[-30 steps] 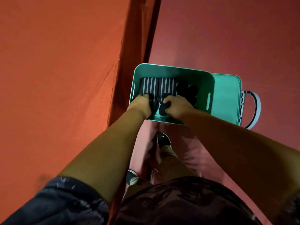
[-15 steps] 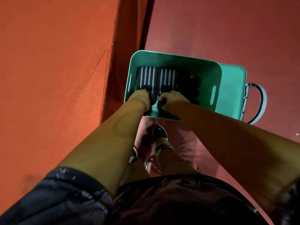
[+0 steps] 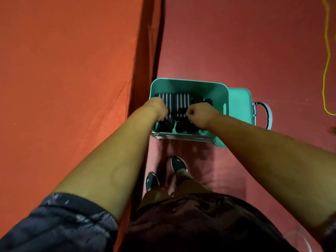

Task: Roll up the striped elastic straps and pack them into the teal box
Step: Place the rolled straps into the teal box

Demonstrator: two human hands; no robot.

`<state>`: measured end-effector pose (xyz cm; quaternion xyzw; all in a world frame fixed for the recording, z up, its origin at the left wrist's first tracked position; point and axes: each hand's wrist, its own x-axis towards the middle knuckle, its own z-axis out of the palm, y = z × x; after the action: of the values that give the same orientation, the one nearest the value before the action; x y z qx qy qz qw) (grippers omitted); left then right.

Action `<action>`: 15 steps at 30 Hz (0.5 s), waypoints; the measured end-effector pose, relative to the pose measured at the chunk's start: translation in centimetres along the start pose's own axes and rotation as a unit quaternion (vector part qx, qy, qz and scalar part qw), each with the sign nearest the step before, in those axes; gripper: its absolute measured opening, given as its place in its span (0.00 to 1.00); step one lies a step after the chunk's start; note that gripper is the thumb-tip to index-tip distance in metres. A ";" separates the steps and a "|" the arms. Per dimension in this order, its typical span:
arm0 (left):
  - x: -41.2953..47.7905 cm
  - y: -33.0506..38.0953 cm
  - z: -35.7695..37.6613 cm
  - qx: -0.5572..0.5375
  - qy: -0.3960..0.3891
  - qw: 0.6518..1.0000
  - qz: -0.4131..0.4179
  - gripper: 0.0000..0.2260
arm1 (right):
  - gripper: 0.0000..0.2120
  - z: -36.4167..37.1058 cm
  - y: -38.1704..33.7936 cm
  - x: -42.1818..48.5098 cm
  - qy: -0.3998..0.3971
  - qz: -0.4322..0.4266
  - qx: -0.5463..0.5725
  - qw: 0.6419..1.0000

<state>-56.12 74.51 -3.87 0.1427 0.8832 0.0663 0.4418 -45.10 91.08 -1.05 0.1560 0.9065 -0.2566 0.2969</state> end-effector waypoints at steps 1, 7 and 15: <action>-0.8 0.0 -0.7 -0.009 0.002 1.000 0.010 0.14 | 0.13 -1.0 -0.4 -0.9 0.022 0.003 0.007 1.000; -5.8 4.0 -2.2 -0.043 0.029 0.997 0.052 0.11 | 0.11 -3.3 1.4 -6.0 0.122 0.076 0.116 0.983; -6.0 13.4 1.2 -0.048 0.010 0.990 0.133 0.09 | 0.11 -3.2 13.2 -6.7 0.179 0.203 0.252 0.929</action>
<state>-49.11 85.36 3.23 0.2367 0.8566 0.1686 0.4264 -35.66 102.76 0.38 0.4498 0.7991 -0.3786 0.1260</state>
